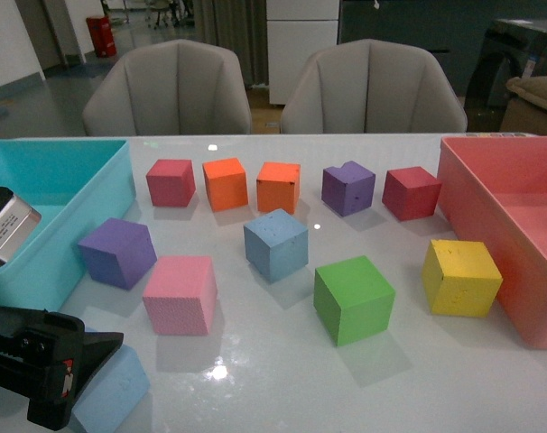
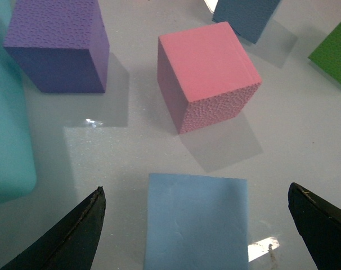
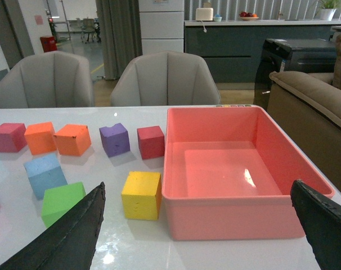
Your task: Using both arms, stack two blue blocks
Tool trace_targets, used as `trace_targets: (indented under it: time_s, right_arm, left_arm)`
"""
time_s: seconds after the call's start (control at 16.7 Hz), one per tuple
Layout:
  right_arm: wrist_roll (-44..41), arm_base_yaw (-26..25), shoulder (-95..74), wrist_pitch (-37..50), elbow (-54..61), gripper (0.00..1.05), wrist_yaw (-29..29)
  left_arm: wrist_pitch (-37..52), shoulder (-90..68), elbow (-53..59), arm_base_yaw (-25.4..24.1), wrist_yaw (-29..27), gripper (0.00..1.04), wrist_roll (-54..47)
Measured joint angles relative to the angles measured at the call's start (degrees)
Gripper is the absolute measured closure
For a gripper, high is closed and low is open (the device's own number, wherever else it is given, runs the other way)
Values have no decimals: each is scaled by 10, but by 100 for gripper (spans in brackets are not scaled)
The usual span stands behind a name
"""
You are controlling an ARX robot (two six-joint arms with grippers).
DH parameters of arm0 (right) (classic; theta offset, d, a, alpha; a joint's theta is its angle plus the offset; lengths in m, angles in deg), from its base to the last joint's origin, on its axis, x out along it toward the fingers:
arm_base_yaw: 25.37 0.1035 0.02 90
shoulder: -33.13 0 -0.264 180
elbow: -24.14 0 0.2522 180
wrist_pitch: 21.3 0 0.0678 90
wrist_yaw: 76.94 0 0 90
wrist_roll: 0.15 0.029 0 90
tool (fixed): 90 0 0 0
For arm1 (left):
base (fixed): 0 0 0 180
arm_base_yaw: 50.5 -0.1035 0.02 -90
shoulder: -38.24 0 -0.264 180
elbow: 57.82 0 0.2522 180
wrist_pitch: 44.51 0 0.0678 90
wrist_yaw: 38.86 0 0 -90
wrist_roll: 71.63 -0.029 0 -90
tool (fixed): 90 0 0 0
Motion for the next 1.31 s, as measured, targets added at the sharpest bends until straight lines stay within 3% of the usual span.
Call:
trace_targets:
  time_s: [0.84, 1.08, 1.31]
  right_arm:
    - [0, 0, 0, 0, 0, 6, 0]
    - [0, 0, 0, 0, 0, 6, 0]
    - [0, 0, 0, 0, 0, 6, 0]
  left_arm:
    - [40, -123, -8, 26, -25, 7, 3]
    - [34, -109, -9, 32, -26, 45, 4]
    - [5, -56, -9, 43, -30, 58, 5]
